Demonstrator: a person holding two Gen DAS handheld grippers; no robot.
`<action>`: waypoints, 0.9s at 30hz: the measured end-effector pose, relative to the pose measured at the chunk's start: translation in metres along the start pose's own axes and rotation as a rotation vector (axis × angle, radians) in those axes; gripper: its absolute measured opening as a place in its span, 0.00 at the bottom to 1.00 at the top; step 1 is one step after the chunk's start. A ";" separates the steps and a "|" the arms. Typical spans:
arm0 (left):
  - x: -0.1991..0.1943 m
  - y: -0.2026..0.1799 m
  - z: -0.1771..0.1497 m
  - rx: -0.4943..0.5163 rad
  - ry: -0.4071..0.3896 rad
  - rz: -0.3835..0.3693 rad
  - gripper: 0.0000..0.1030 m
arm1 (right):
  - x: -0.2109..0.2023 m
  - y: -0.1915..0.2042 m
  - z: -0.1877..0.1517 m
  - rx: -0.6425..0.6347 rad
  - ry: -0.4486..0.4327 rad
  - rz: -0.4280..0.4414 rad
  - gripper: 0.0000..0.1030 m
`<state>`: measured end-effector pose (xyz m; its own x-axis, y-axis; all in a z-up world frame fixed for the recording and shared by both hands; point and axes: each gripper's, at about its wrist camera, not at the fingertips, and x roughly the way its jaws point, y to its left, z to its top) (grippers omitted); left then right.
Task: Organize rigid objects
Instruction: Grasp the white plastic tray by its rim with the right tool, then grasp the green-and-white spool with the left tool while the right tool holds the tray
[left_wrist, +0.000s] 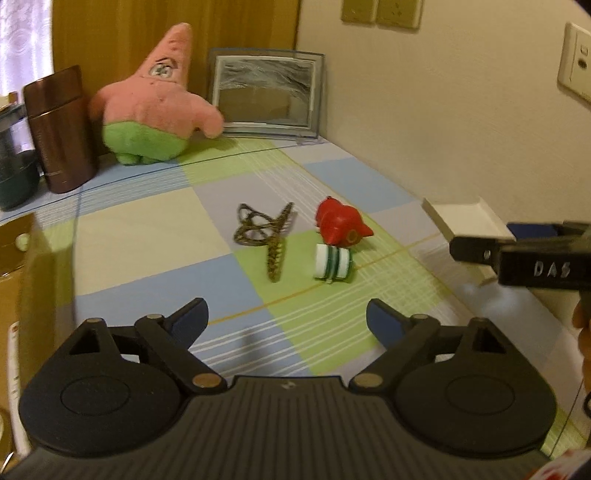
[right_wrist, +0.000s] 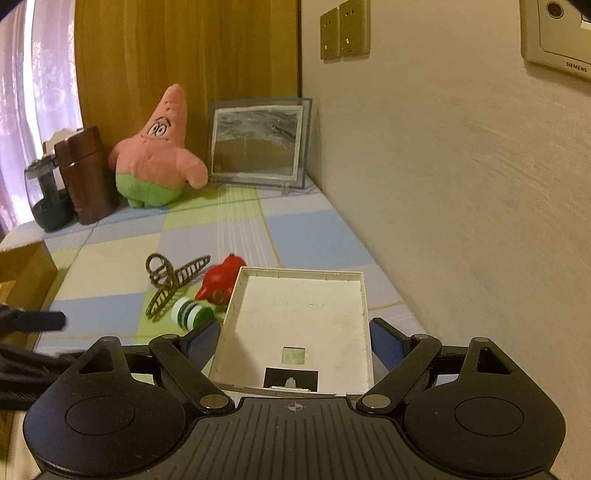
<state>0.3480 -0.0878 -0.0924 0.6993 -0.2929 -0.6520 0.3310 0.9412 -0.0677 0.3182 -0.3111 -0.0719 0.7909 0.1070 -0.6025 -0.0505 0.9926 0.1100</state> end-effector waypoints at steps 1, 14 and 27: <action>0.005 -0.003 0.000 0.009 -0.002 -0.007 0.87 | 0.001 -0.002 0.001 0.005 -0.003 0.003 0.81; 0.053 -0.025 0.015 0.075 -0.016 -0.044 0.74 | 0.018 -0.015 0.015 0.040 0.004 0.014 0.81; 0.084 -0.035 0.022 0.104 0.000 -0.053 0.44 | 0.028 -0.021 0.019 0.068 0.037 0.000 0.81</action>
<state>0.4090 -0.1492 -0.1282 0.6793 -0.3415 -0.6496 0.4310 0.9021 -0.0235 0.3527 -0.3303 -0.0760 0.7681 0.1098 -0.6309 -0.0075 0.9867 0.1626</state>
